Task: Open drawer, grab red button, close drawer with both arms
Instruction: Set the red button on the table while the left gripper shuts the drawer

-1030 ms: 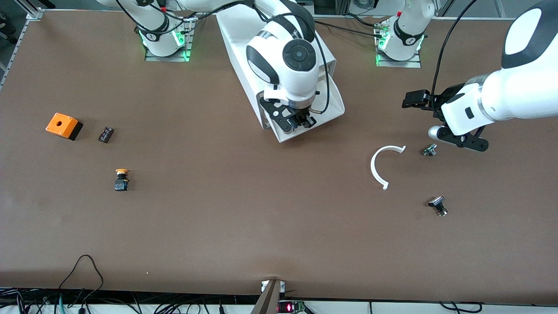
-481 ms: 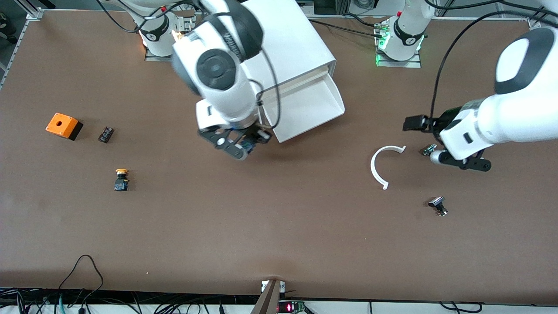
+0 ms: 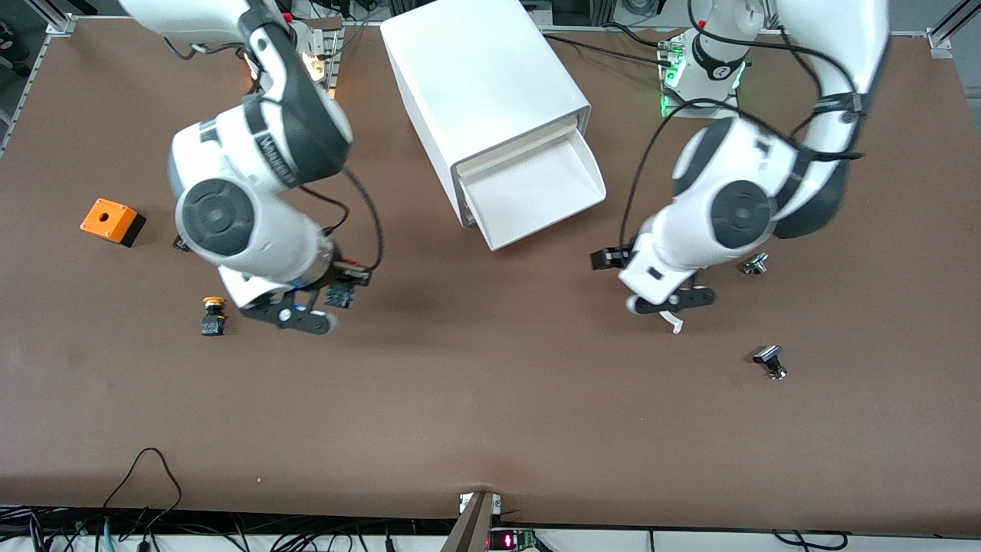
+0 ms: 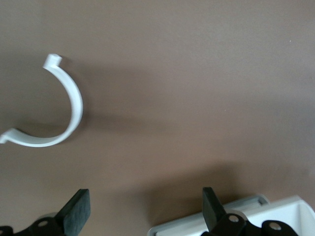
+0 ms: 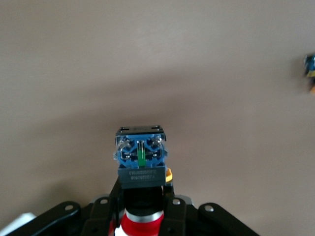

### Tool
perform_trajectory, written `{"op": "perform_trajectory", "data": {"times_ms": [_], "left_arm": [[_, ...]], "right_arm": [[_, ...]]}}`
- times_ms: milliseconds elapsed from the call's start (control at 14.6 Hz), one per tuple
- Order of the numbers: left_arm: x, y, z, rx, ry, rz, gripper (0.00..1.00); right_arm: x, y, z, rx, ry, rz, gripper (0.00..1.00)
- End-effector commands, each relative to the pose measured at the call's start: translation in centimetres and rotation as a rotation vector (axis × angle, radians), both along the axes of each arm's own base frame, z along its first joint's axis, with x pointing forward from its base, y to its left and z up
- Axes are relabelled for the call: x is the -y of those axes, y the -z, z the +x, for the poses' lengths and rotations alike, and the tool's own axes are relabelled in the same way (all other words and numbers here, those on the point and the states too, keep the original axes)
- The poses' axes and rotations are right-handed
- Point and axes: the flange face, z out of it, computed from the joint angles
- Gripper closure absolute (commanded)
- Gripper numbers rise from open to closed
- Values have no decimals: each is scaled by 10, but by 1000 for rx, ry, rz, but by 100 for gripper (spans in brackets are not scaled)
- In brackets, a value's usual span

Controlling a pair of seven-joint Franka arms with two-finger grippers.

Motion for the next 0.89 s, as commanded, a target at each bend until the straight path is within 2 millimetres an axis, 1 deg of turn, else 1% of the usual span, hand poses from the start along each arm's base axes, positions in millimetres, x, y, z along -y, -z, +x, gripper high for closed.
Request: {"op": "perform_trajectory", "data": {"times_ms": [0,69,137,206,275,343,412,481,549,618,687,824], "left_arm": [[17,30,-28,34,-94,40,0],[29,39,-38,34,-131,48,0],[36,45,-44,30,-166,55,0],[40,48,-49,22,-192,65,1],[42,53,-57,9,-198,77,1],[54,60,-70,-1,-173,86,2],[61,65,-78,-6,-164,91,2],[66,70,-85,-8,-171,94,2],[79,72,-95,-7,-171,93,2],[89,71,-102,-5,-175,93,2],[94,72,-106,-10,-193,98,2],[109,72,-119,-16,-186,97,2]], "right_arm": [[52,19,2,7,-110,51,100],[72,36,5,16,-138,59,100],[90,49,6,32,-163,69,100],[109,69,5,50,-194,76,100],[131,88,3,70,-229,84,100],[150,106,2,84,-252,87,100],[163,123,-1,97,-259,88,100],[175,144,-5,107,-259,87,100],[182,160,-8,129,-258,82,100],[193,179,-10,139,-255,78,100],[202,196,-11,131,-250,77,100],[209,220,-13,113,-241,75,100]]}}
